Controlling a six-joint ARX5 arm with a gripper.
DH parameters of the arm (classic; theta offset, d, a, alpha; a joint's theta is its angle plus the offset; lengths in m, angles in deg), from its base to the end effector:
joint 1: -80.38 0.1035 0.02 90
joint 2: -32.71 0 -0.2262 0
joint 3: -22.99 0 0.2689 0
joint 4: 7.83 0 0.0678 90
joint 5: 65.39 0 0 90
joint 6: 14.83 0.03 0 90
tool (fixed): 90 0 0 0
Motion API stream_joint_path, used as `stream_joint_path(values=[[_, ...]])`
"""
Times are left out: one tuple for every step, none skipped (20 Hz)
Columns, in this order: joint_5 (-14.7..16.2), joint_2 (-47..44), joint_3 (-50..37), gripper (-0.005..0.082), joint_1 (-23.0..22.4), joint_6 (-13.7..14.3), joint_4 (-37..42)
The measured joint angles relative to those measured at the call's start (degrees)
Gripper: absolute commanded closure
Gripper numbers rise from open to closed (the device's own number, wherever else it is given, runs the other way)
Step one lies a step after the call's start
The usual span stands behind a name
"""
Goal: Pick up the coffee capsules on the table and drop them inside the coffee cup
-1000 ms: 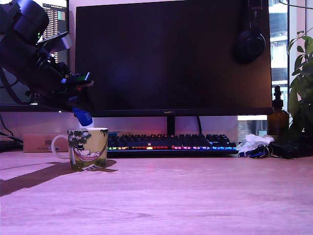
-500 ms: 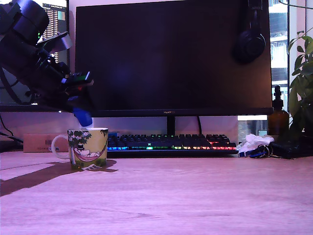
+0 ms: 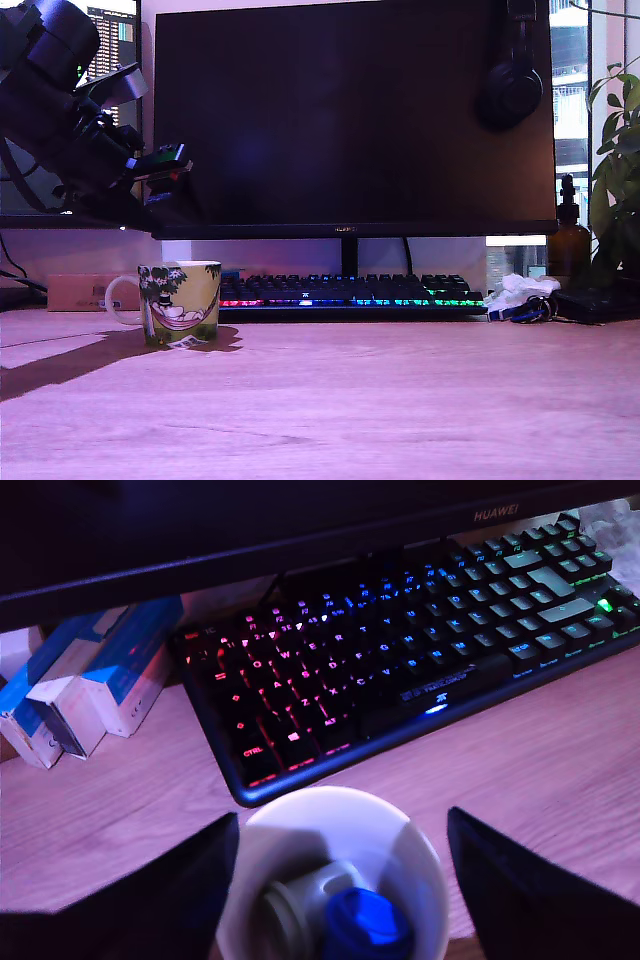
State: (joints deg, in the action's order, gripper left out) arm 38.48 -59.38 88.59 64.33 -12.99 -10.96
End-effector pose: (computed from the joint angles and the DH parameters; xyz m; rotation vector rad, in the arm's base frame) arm 0.3374 -0.1046 0.1617 0.0406 0.5145 -0.5188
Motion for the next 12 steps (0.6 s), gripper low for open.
stream_joint_path(values=[[0.00, 0.00, 0.00, 0.0362, 0.00, 0.00, -0.44], [-0.02, 0.02, 0.00, 0.0533, 0.00, 0.00, -1.25], [0.00, 0.04, 0.00, 0.0749, 0.00, 0.00, -2.29], [-0.02, 0.13, 0.00, 0.0770, 0.00, -0.02, -3.48], [-0.02, 0.44, 0.00, 0.0773, 0.00, -0.07, -4.83], [-0.02, 1.11, 0.00, 0.0794, 0.00, -0.07, -6.64], [0.00, 2.19, 0.00, 0.0793, 0.00, -0.11, -8.17], [0.00, 3.58, 0.00, 0.0793, 0.00, -0.15, -9.66], [0.02, 5.16, 0.00, 0.0793, 0.11, -0.17, -10.54], [0.17, 6.93, 0.00, 0.0793, 0.20, -0.17, -11.41], [0.72, 8.46, 0.00, 0.0793, 0.26, -0.17, -11.96], [1.20, 9.90, -0.13, 0.0793, 0.39, -0.17, -11.96]])
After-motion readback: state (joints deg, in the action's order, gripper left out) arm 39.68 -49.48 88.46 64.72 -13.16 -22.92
